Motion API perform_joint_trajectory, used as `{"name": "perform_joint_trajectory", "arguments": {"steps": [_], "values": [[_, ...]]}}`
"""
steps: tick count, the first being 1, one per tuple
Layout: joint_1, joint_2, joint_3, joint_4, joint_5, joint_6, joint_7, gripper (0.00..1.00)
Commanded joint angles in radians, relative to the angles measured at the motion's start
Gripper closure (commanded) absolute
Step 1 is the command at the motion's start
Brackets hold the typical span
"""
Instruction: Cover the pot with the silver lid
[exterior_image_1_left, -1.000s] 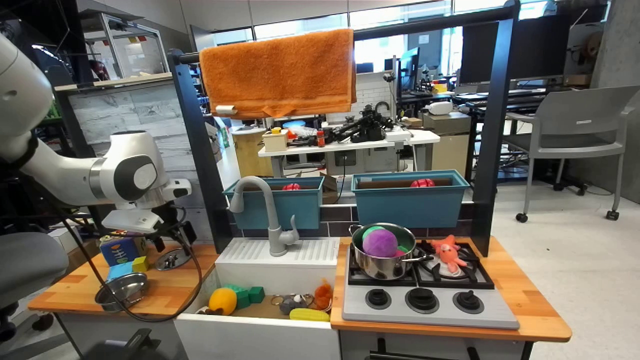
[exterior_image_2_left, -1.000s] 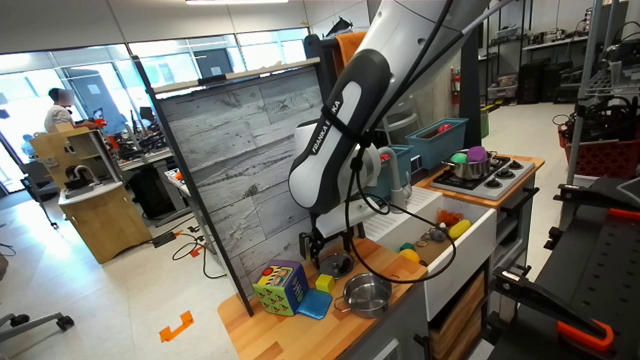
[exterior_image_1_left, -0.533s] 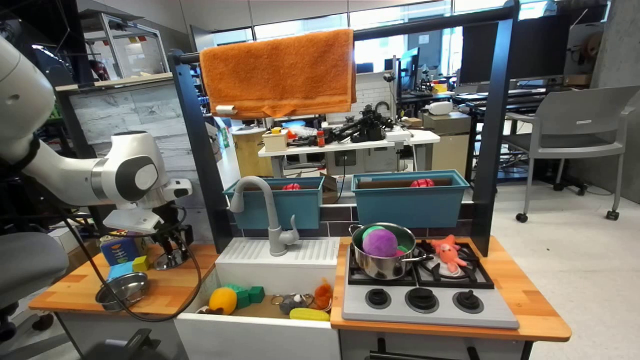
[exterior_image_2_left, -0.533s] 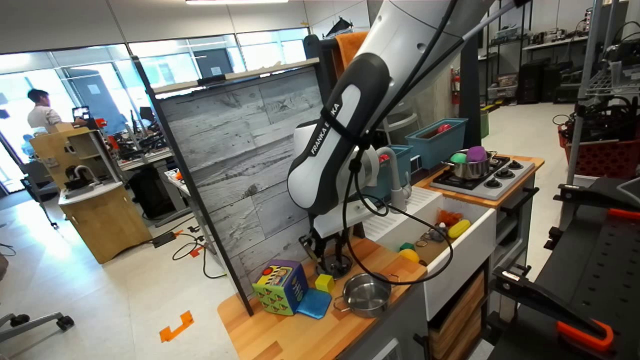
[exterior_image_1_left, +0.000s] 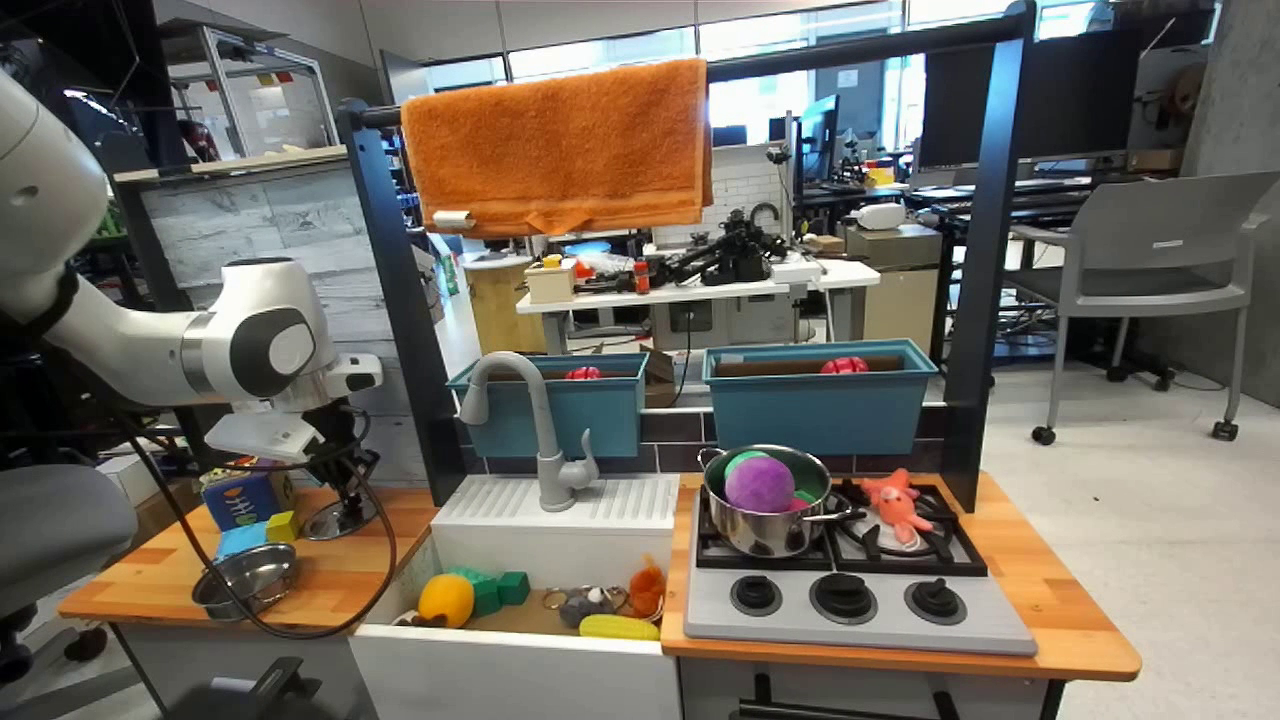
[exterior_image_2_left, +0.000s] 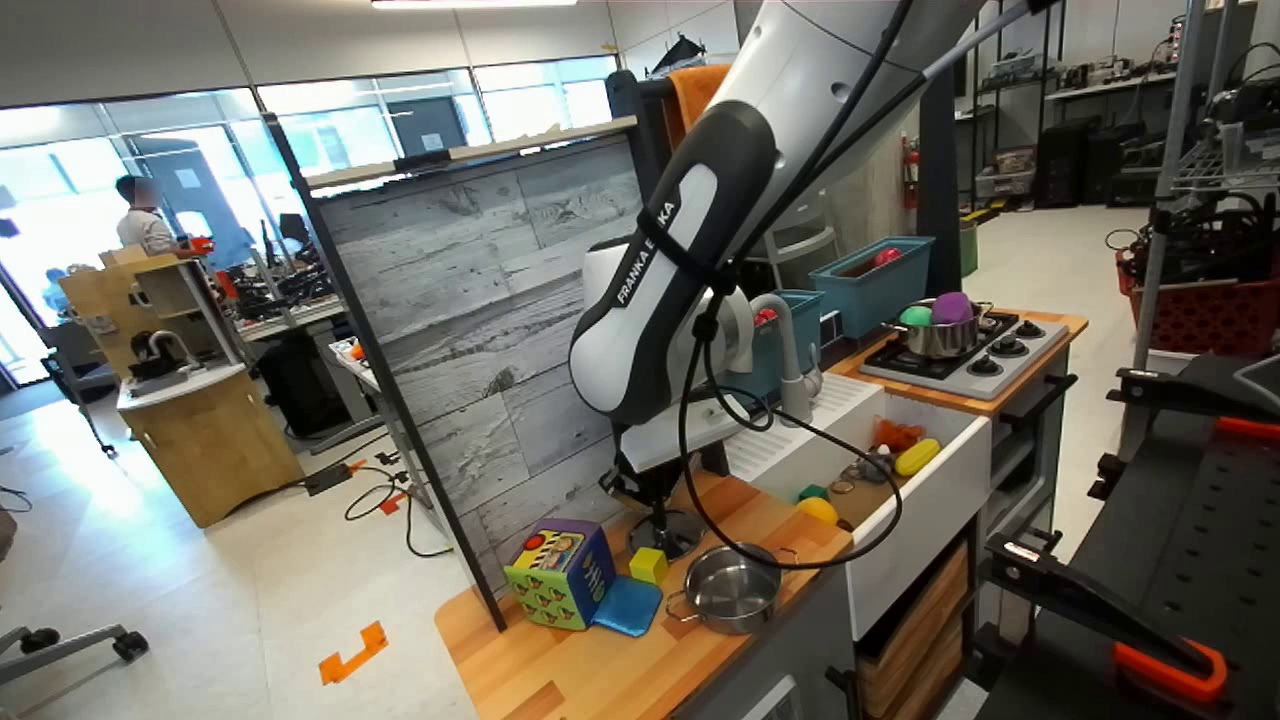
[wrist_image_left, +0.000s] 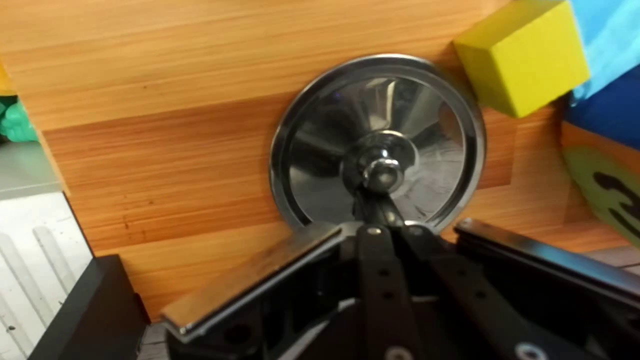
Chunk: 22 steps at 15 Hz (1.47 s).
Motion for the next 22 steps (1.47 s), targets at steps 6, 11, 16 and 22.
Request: {"name": "perform_joint_trajectory", "arguments": {"steps": [6,11,16,22], "values": [[-0.002,0.007,-0.004,0.035,0.015,-0.055,0.031,0.60],[-0.003,-0.022,0.001,0.015,0.020,-0.169,0.050,0.23],[0.000,-0.036,-0.010,0.029,0.017,-0.337,0.104,0.00],[-0.002,-0.014,-0.009,0.065,0.009,-0.289,0.091,0.00]]}}
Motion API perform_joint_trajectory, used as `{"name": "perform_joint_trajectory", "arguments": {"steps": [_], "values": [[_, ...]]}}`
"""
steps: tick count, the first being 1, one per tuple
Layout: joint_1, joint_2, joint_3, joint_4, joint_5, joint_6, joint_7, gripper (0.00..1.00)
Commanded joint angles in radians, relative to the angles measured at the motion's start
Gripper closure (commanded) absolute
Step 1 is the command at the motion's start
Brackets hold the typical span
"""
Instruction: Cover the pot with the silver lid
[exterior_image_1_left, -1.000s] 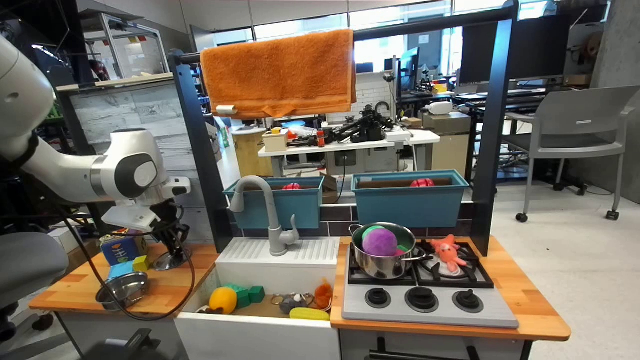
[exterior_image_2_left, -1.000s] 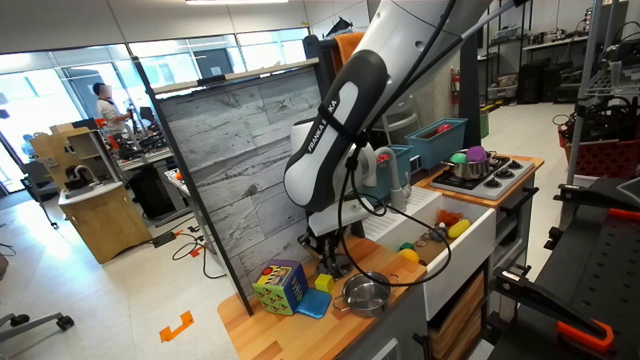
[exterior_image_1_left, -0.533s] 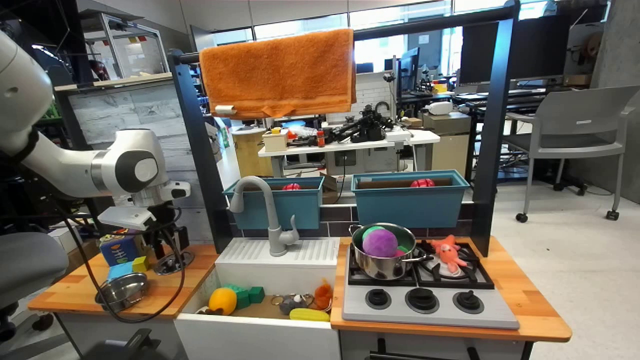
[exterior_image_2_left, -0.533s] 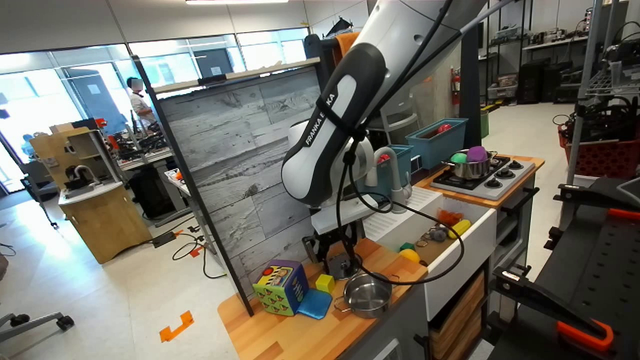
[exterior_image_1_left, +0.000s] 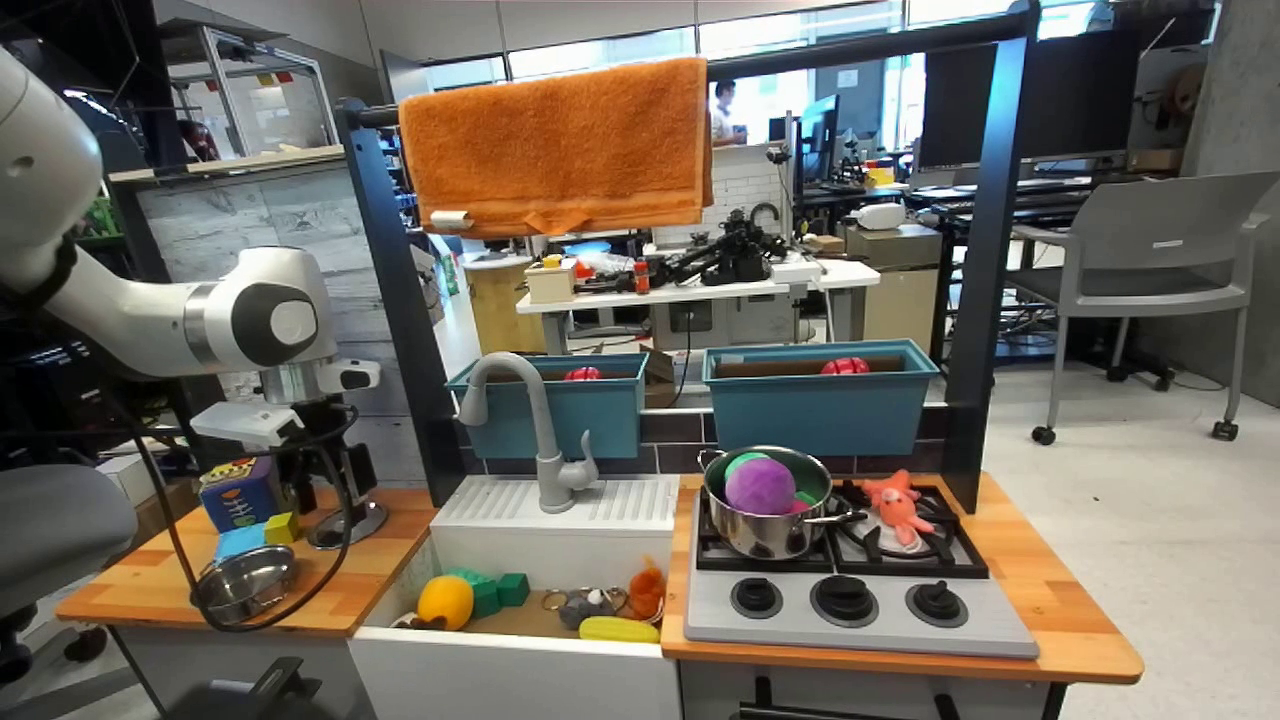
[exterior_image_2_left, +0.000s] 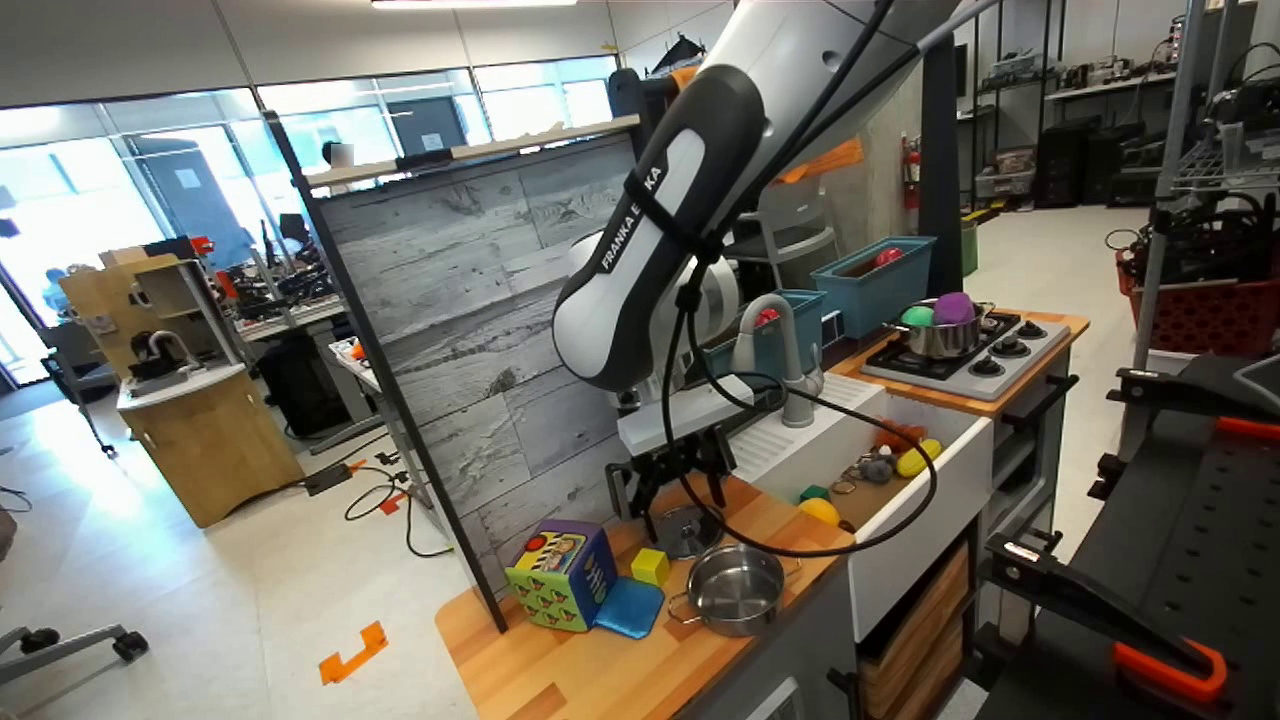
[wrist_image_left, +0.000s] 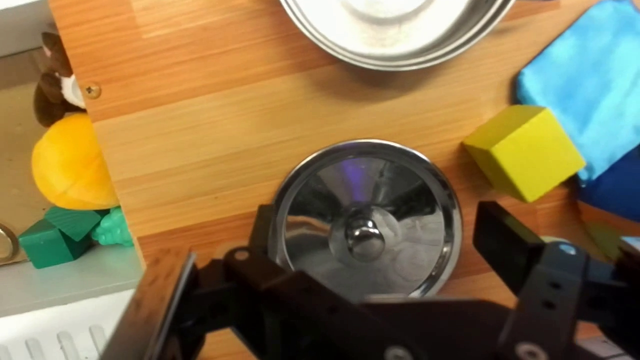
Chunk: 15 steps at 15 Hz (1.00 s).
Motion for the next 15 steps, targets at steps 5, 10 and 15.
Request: {"name": "perform_joint_trajectory", "arguments": {"steps": [5,10,15], "values": [[-0.003,0.048,-0.013,0.075,0.006,0.021,-0.001,0.00],[-0.002,0.077,-0.019,0.100,0.004,0.031,-0.002,0.00],[-0.005,0.083,-0.013,0.098,0.001,0.051,-0.008,0.51]]}}
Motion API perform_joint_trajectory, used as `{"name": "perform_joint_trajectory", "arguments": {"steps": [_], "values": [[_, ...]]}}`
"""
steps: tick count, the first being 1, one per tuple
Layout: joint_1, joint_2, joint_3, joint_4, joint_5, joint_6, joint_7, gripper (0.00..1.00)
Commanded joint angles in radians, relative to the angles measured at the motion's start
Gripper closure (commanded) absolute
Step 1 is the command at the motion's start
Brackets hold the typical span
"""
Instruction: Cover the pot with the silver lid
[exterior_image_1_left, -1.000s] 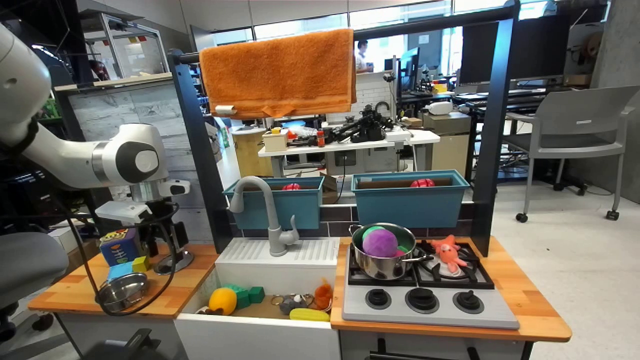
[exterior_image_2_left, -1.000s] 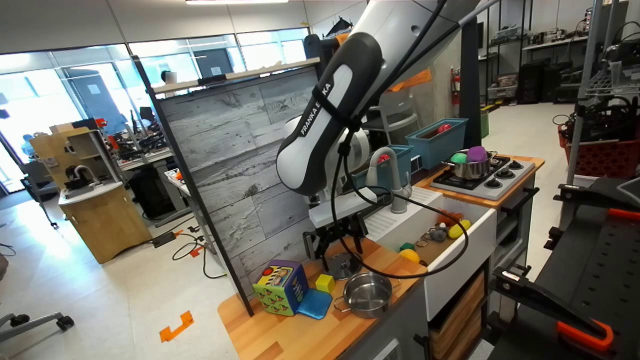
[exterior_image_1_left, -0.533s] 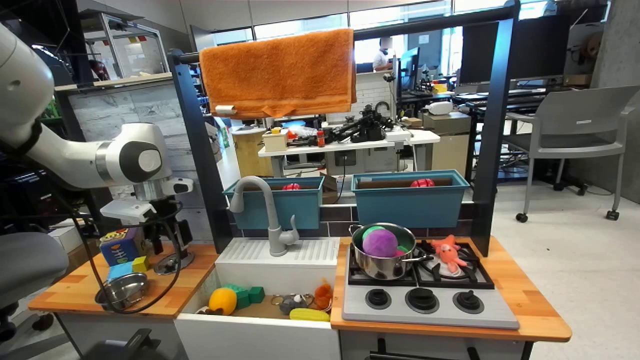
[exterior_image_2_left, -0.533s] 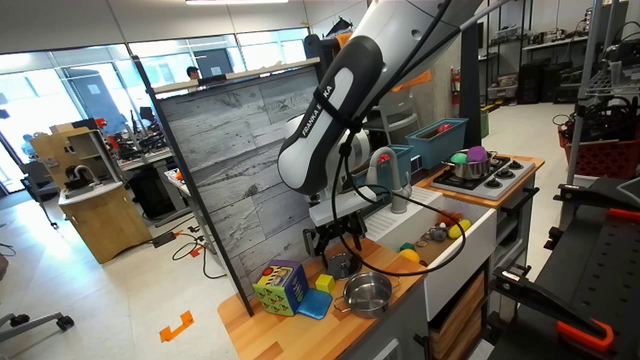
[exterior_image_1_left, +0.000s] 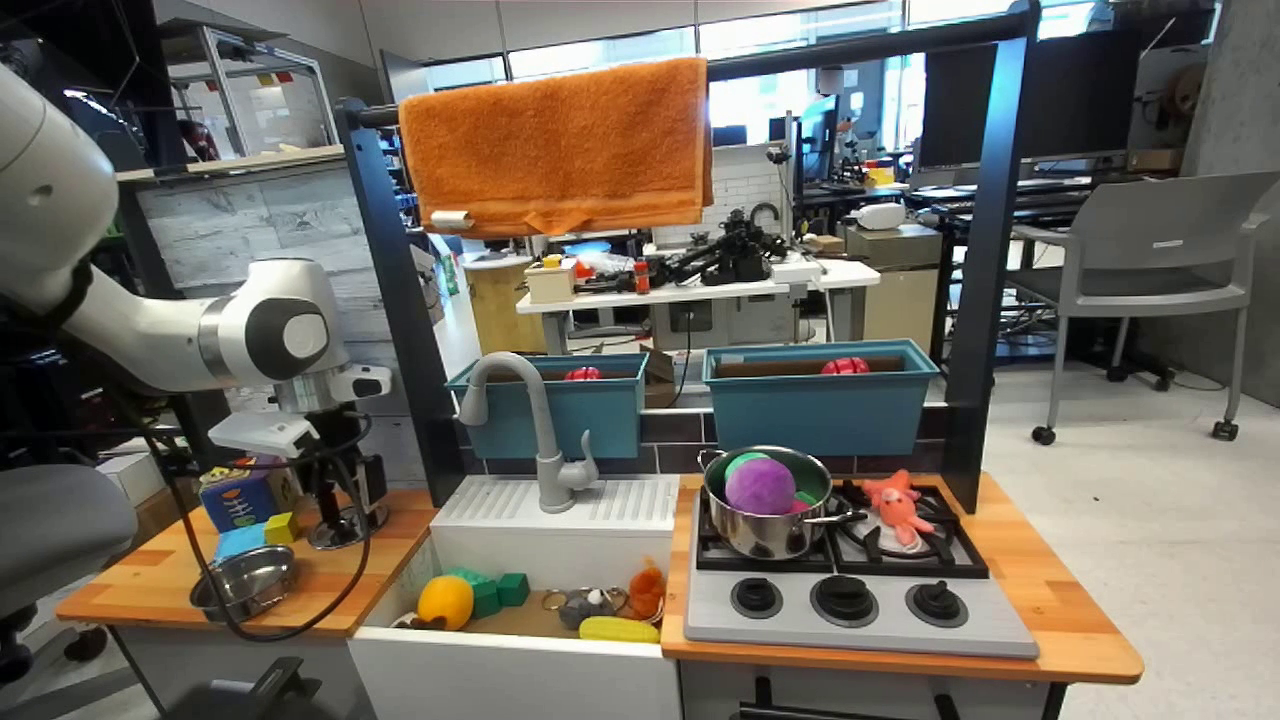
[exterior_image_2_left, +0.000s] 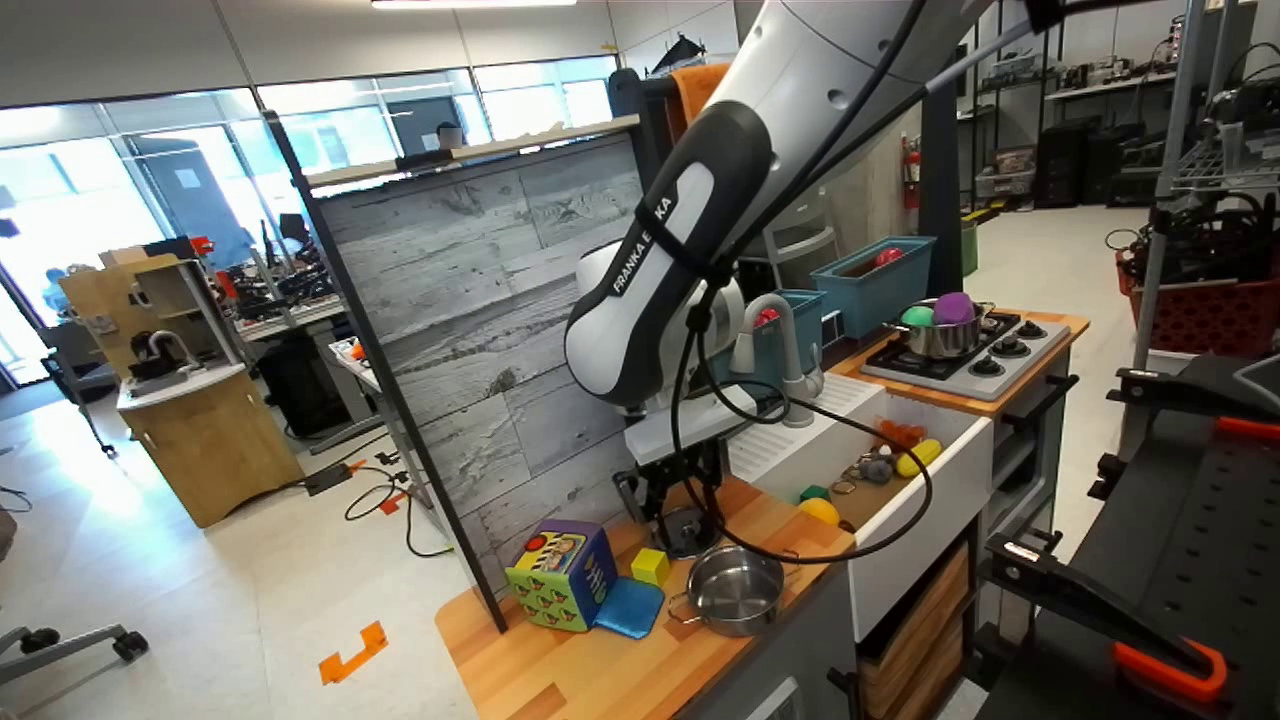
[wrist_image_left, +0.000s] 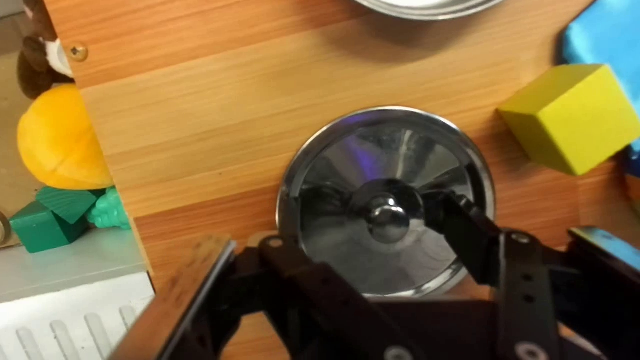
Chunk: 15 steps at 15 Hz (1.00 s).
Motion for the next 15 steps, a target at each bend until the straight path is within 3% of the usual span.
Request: {"name": "perform_joint_trajectory", "arguments": {"steps": [1,7,10,15], "values": [[-0.004,0.025,0.005,0.038,0.002,0.020,-0.009,0.58],[-0.004,-0.001,0.007,0.014,0.001,0.044,-0.013,0.99],[-0.004,-0.046,0.001,-0.042,0.001,0.055,-0.004,0.95],[-0.005,-0.237,0.000,-0.309,0.007,0.199,-0.007,0.95]]}}
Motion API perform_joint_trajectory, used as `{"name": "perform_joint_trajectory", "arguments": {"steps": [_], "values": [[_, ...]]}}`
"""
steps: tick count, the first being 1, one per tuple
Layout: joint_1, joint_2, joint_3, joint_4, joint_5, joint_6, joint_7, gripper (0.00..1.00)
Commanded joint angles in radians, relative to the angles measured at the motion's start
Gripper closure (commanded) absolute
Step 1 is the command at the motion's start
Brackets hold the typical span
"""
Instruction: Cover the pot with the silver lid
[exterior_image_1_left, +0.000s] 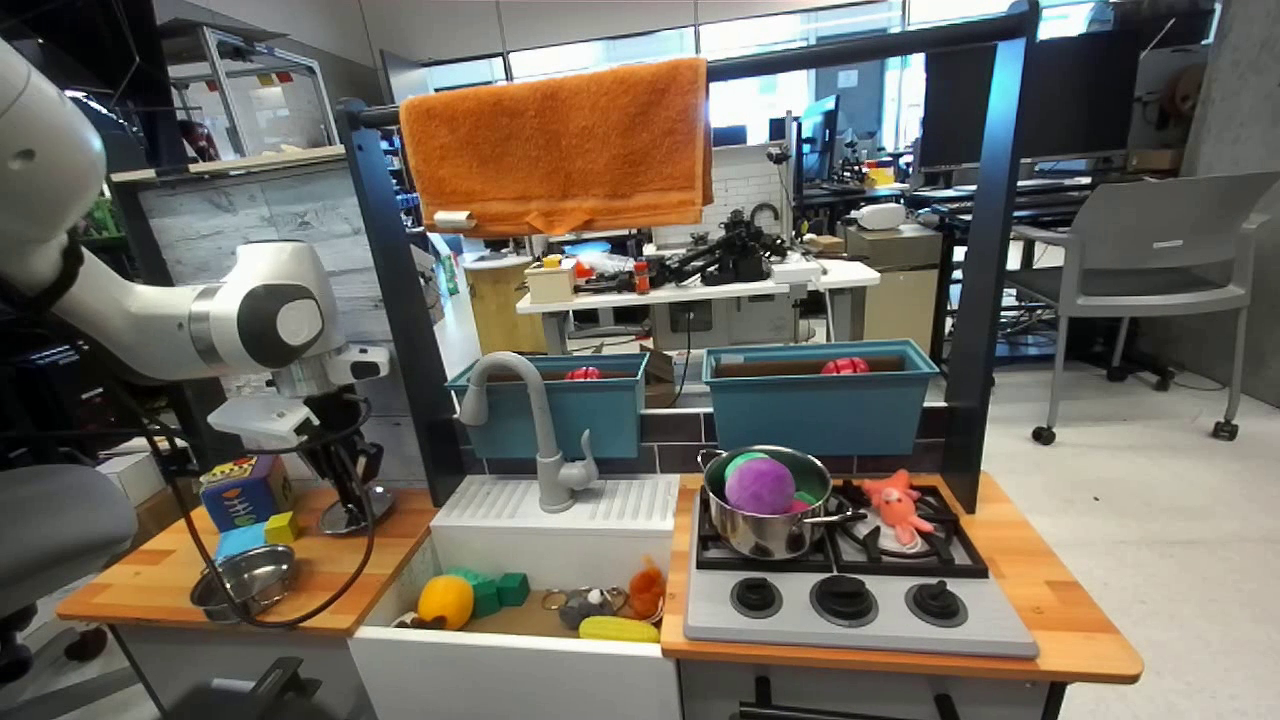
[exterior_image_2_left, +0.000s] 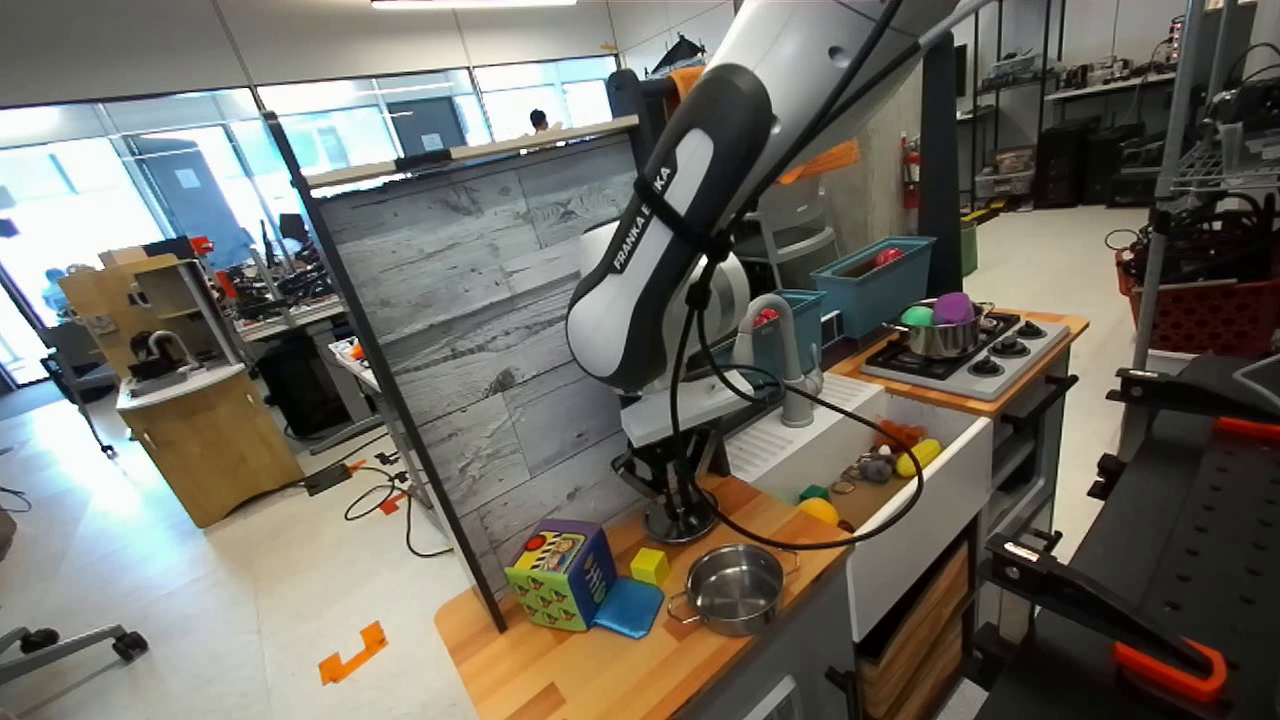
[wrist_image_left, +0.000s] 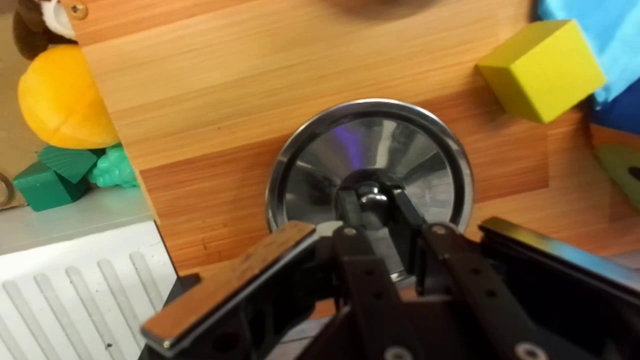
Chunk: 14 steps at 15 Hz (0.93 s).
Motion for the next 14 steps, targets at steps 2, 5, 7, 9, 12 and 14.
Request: {"name": "perform_joint_trajectory", "arguments": {"steps": [2,5,7,9,12,14], "values": [[-0.014,-0.224,0.020,-0.288,0.015,0.129,-0.024,0.95],[-0.014,-0.343,0.024,-0.417,0.039,0.080,-0.009,0.95],[-0.019,-0.422,0.028,-0.514,0.057,0.072,-0.010,0.95],[-0.023,-0.496,0.026,-0.613,0.073,0.065,-0.010,0.95],[-0.019,-0.595,0.017,-0.779,0.072,0.085,-0.010,0.95],[-0.005,-0.637,0.006,-0.873,0.048,0.117,-0.008,0.95]]}}
